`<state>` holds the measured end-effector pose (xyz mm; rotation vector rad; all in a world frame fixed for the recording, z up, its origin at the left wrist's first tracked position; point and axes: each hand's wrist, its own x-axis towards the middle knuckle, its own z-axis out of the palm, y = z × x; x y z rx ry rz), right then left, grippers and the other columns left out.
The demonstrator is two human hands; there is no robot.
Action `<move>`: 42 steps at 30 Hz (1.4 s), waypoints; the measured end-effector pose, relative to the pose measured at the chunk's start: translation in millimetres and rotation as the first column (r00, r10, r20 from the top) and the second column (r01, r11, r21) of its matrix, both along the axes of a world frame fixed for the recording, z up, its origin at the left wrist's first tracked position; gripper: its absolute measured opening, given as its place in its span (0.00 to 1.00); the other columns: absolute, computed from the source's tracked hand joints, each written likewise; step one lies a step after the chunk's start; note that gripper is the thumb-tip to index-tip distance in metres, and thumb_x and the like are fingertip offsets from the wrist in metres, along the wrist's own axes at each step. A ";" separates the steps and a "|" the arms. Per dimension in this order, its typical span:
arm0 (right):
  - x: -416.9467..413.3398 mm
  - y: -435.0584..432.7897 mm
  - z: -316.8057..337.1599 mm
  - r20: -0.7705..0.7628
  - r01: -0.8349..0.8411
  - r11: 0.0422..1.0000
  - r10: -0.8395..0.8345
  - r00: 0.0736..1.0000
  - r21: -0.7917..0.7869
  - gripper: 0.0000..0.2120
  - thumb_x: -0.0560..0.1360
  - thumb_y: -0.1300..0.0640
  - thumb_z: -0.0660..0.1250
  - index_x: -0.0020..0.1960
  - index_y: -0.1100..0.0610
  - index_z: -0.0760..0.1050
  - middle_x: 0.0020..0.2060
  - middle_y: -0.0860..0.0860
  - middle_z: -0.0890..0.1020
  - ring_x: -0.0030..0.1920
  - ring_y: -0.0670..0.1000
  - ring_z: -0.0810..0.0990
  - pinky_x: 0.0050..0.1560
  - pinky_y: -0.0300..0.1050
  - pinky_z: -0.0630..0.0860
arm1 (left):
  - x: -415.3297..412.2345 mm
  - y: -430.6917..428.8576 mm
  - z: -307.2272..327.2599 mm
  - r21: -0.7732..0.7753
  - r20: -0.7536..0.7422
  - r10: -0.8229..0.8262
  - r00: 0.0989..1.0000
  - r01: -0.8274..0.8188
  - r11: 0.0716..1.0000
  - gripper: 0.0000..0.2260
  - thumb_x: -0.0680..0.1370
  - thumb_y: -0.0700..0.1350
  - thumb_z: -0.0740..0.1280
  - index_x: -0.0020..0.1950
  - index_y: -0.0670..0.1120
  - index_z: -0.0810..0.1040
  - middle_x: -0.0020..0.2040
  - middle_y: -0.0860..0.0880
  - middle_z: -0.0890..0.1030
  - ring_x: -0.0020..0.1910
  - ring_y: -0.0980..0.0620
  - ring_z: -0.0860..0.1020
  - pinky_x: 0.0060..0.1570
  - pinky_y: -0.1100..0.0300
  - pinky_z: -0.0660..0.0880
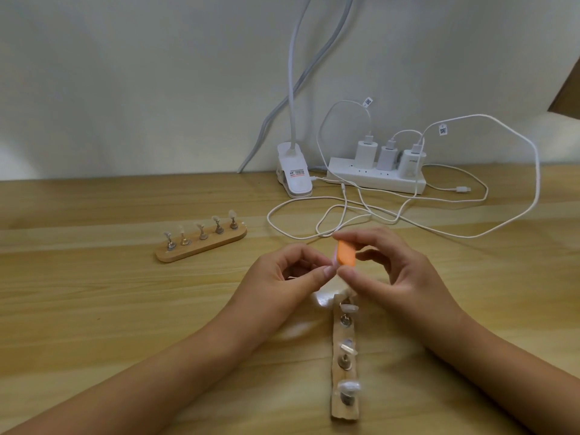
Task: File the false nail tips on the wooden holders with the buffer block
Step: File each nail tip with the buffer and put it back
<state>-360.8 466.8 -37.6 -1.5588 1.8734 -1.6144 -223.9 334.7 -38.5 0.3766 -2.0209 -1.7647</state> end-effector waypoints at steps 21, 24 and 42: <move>5.6 4.3 2.5 -0.141 0.040 0.999 -0.044 0.989 -0.035 0.20 0.72 0.48 0.74 0.62 0.52 0.78 0.54 0.49 0.80 0.59 0.49 0.77 0.59 0.44 0.74 | -1.4 0.0 -1.0 -0.019 -0.011 -0.016 1.000 0.016 1.000 0.06 0.70 0.52 0.72 0.43 0.51 0.83 0.40 0.50 0.81 0.40 0.56 0.76 0.43 0.64 0.72; 10.7 3.5 -0.9 -0.216 0.000 0.999 -0.009 0.976 -0.043 0.21 0.71 0.52 0.74 0.62 0.54 0.78 0.54 0.50 0.79 0.58 0.50 0.77 0.60 0.40 0.71 | -1.2 0.5 0.1 -0.004 -0.020 -0.016 1.000 0.016 1.000 0.01 0.73 0.47 0.71 0.42 0.50 0.82 0.40 0.46 0.82 0.41 0.54 0.78 0.46 0.59 0.73; 5.5 6.0 -0.1 -0.151 0.012 0.998 -0.022 0.988 -0.065 0.19 0.72 0.50 0.74 0.61 0.52 0.78 0.53 0.49 0.80 0.58 0.49 0.78 0.59 0.44 0.74 | -0.4 -1.7 -1.0 0.013 -0.022 -0.049 0.999 0.049 0.999 0.02 0.73 0.49 0.73 0.42 0.56 0.82 0.40 0.51 0.82 0.41 0.58 0.78 0.43 0.68 0.73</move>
